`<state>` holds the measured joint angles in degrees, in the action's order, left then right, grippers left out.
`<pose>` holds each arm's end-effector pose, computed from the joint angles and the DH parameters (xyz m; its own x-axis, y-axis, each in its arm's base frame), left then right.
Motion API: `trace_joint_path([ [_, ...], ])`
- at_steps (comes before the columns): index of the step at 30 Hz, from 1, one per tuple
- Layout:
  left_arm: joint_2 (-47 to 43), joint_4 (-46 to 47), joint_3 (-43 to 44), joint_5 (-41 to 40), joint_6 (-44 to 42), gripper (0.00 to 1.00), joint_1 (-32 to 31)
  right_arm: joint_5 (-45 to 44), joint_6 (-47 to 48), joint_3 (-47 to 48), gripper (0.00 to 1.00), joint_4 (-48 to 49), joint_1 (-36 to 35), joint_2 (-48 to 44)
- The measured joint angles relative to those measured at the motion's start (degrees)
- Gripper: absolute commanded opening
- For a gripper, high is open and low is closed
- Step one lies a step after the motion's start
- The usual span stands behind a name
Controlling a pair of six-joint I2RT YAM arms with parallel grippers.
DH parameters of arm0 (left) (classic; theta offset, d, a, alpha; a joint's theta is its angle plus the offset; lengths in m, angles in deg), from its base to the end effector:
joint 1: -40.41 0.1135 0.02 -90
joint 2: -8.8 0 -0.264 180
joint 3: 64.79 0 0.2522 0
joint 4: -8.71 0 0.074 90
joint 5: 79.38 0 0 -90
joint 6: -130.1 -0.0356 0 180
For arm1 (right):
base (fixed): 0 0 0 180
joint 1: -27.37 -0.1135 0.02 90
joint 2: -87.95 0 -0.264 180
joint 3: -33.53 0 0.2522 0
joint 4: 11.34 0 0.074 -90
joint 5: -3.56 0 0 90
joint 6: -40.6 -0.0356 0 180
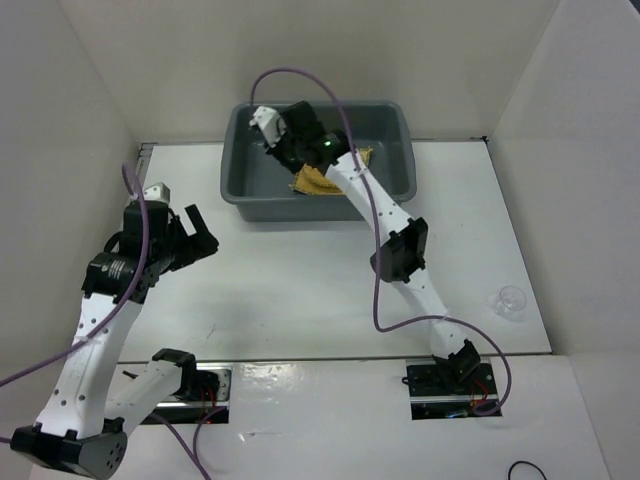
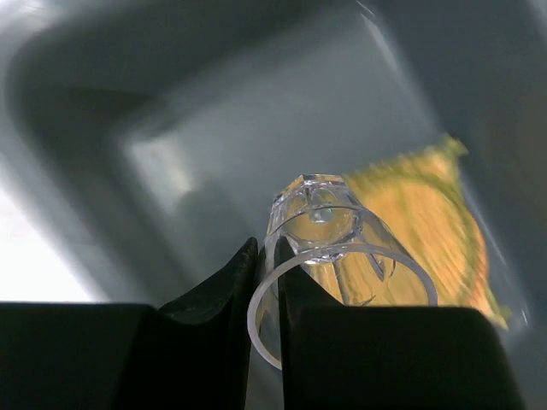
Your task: Place the mixed dishes into the plastic bin
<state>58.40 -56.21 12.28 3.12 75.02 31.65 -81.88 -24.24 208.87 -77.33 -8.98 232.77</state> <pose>0.1583 -0.0197 0.3644 -0.5206 -0.4940 -0.6964 -0.3042 0.8694 -0.3894 0.4350 0.3237 0.3301 -0.1497 -0.6363 -0.7568 -0.7807 0.5457 -0.3045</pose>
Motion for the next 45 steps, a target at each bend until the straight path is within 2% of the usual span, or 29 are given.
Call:
trace_joint_path([
  [2,1.6,-0.2,-0.1,0.7,0.1,1.00,0.2,0.4,1.1,3.2,0.00,-1.0,-3.3,1.7],
  [3,2.6,-0.3,-0.3,1.2,0.1,1.00,0.3,0.6,1.7,8.6,0.01,-1.5,-5.2,4.5],
  [5,3.5,-1.1,-0.9,1.9,0.1,1.00,0.3,0.9,3.0,9.8,0.04,0.0,-7.7,6.1],
  [7,3.4,-2.2,-1.1,2.4,0.1,1.00,0.3,1.6,4.0,11.1,0.11,-0.3,-8.8,8.1],
  [13,2.2,-4.4,-1.1,2.3,0.0,1.00,0.8,2.1,6.4,14.4,0.15,-0.5,-7.4,15.8],
  [18,2.0,-5.1,-1.1,2.4,0.0,1.00,0.9,2.0,7.1,15.3,0.22,-1.8,-5.8,17.4],
  [21,1.9,-5.1,-1.1,2.4,-0.1,1.00,1.2,1.7,7.8,15.9,0.29,-2.2,-5.9,17.7],
  [25,1.6,-5.2,-1.1,2.6,-0.2,1.00,1.8,0.5,8.6,16.6,0.44,-1.9,-5.9,18.4],
  [34,0.7,-5.2,-1.1,2.9,-0.2,1.00,1.9,-2.4,9.1,16.9,0.47,-2.2,-5.6,22.5],
  [40,-0.3,-5.1,-1.1,3.0,-0.3,1.00,2.8,-1.8,6.1,16.7,0.55,-2.7,-4.4,20.3],
  [45,-1.1,-4.9,-1.1,3.6,-0.4,1.00,4.6,0.9,3.7,16.1,0.58,-2.5,-1.1,10.0],
])
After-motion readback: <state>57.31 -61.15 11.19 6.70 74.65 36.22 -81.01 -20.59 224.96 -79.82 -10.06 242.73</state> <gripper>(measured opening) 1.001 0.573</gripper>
